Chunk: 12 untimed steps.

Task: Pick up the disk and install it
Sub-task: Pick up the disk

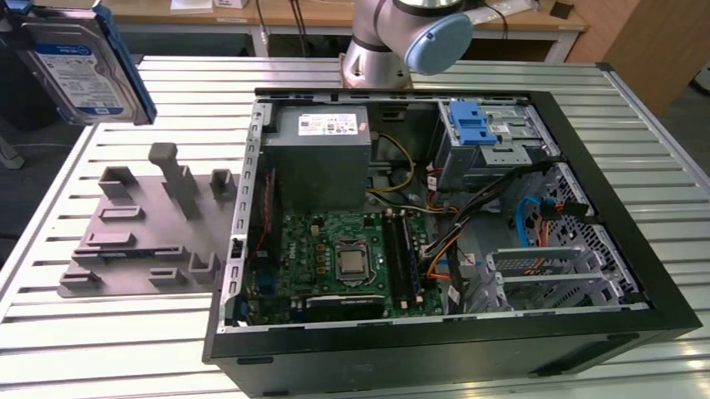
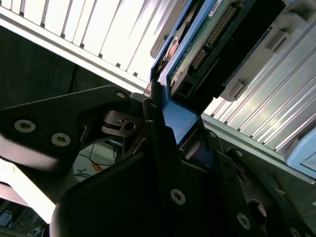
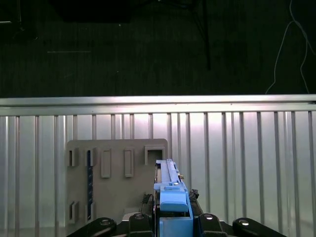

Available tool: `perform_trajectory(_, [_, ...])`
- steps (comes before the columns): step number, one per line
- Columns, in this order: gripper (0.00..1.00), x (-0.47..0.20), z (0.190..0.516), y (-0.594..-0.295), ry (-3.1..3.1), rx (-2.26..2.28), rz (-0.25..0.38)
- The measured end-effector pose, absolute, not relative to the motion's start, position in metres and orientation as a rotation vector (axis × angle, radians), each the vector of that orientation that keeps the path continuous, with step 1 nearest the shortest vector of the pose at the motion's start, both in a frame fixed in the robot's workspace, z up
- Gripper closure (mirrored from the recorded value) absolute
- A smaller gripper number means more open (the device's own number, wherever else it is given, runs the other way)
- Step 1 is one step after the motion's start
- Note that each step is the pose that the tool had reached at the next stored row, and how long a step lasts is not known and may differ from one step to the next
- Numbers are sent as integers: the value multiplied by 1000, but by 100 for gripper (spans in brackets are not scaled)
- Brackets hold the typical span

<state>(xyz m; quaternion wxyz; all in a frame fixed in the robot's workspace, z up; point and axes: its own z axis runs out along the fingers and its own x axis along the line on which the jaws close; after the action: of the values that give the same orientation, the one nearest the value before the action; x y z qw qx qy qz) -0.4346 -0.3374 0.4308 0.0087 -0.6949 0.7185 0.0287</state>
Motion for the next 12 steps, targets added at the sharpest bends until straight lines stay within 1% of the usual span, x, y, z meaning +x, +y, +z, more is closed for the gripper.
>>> perform_trajectory(12, [64, -435, 441, -337, 2244, -2171, 90])
